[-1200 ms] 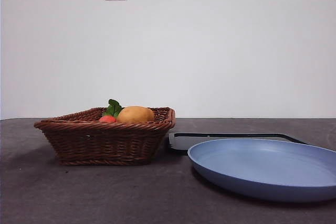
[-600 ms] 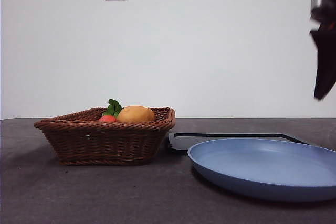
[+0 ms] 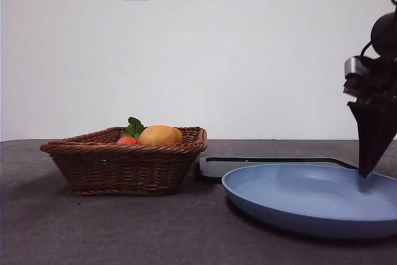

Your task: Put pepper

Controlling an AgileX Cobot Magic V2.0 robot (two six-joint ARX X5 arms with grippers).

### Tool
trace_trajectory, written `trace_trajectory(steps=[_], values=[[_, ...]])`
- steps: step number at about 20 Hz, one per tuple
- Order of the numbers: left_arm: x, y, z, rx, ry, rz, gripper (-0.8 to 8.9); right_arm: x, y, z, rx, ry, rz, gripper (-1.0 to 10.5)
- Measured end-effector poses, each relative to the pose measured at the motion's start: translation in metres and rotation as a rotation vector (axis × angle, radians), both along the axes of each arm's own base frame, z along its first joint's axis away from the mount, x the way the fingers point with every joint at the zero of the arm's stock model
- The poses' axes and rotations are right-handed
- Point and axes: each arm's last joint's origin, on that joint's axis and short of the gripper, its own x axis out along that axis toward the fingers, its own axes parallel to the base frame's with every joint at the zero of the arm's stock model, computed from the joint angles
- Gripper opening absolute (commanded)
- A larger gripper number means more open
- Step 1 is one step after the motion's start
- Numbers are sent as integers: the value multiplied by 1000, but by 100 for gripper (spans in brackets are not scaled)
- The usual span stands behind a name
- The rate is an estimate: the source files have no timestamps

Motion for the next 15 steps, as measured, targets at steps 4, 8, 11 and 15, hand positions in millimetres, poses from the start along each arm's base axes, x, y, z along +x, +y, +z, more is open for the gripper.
trace_trajectory(steps=[4,8,11,15], values=[[0,0,0,0,0,0,338,1,2,-6,-2,21,5,101],[1,0,-1,0,6,0,337,2,1,-6,-1,21,6,6],[6,0,-3,0,31,1,337,0,1,-6,2,35,5,6],[18,-4,-6,23,70,-5,337,-9,1,15,5,-7,-11,6]])
